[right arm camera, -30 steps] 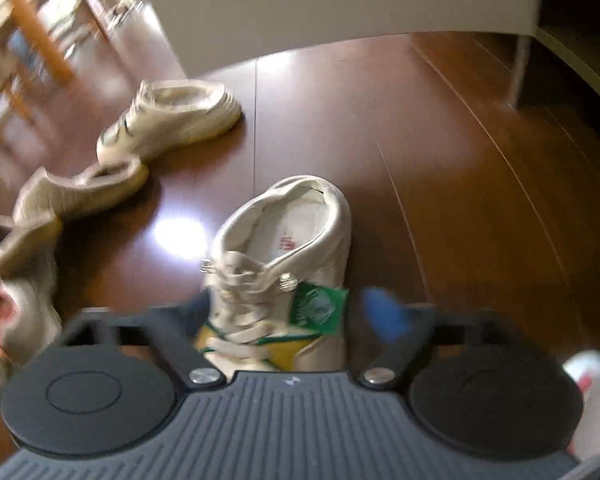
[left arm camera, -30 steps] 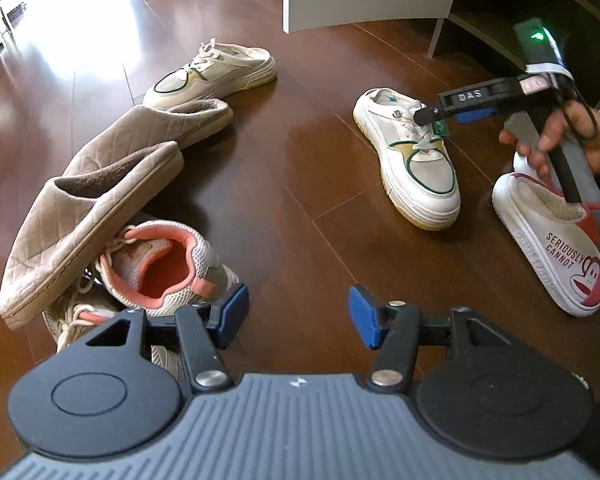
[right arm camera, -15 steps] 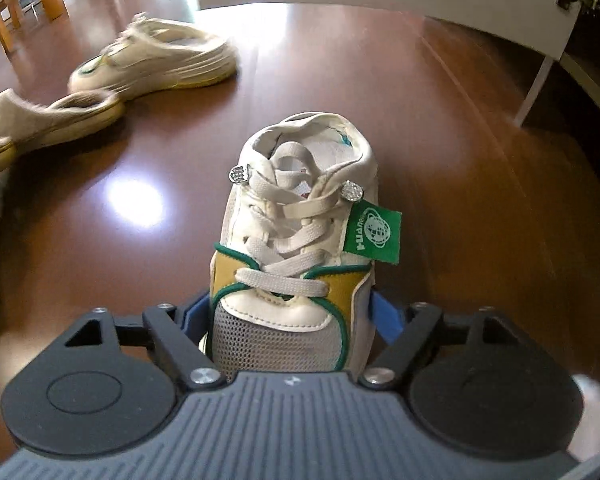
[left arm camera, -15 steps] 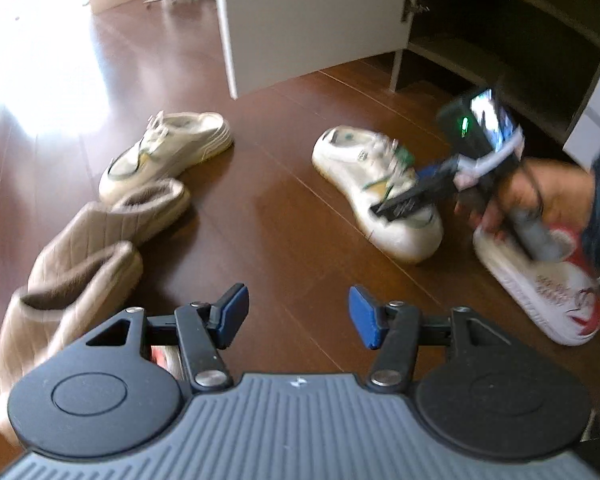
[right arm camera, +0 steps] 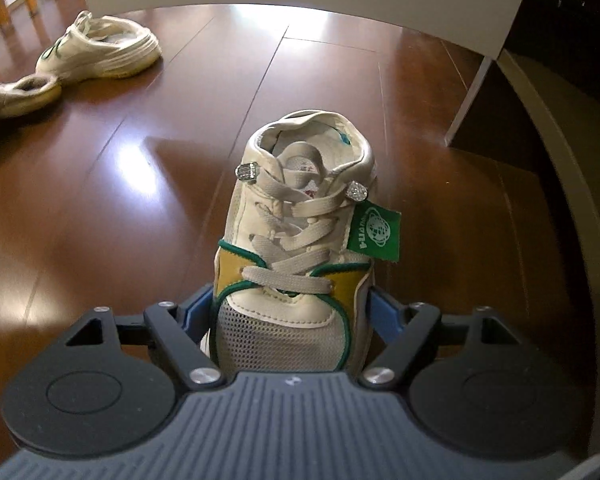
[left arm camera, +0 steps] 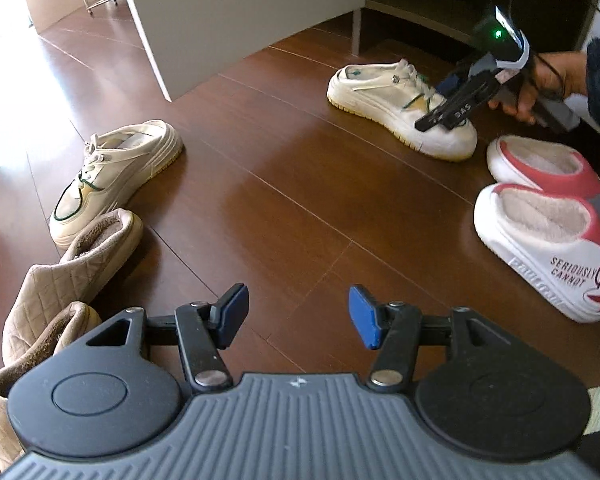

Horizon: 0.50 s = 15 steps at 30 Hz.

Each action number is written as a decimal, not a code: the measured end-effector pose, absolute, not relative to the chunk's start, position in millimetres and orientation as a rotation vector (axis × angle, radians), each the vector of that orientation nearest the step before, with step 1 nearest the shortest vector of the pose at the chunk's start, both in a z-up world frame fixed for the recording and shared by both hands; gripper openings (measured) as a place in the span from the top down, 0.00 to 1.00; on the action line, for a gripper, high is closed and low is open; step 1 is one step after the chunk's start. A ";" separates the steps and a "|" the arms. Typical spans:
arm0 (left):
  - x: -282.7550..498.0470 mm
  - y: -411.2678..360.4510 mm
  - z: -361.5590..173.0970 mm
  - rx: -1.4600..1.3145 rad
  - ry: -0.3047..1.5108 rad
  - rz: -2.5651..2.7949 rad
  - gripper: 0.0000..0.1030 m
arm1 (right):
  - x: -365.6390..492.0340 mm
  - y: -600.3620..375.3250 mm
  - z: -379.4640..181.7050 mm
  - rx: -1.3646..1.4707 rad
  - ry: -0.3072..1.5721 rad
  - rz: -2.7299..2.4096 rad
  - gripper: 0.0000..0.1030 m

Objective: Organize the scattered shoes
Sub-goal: 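Carry the white-green sneaker to the cabinet and set it down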

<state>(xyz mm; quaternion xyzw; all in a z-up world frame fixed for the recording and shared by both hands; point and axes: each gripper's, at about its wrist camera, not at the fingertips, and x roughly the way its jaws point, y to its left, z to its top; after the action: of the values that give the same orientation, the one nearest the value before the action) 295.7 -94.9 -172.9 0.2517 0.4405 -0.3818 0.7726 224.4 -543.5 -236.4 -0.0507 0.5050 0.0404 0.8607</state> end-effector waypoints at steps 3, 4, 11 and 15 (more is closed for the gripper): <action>290.2 -94.0 -170.6 0.558 0.955 -0.832 0.42 | 238.3 -543.2 -238.4 -0.144 1.064 0.098 0.28; 288.3 -94.4 -169.4 0.562 0.956 -0.832 0.42 | 244.7 -540.4 -240.2 -0.154 1.067 0.098 0.28; 274.6 -95.3 -158.1 0.590 0.950 -0.837 0.42 | 246.5 -537.2 -242.8 -0.098 1.061 0.012 0.32; 270.6 -98.0 -151.9 0.597 0.935 -0.839 0.42 | 239.1 -531.3 -243.9 -0.089 1.032 -0.054 0.28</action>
<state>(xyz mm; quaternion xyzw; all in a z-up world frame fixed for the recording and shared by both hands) 270.6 -98.0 -151.9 0.2749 0.4307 -0.3866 0.7678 239.1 -531.3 -243.9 -0.0423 0.4932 -0.0258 0.8685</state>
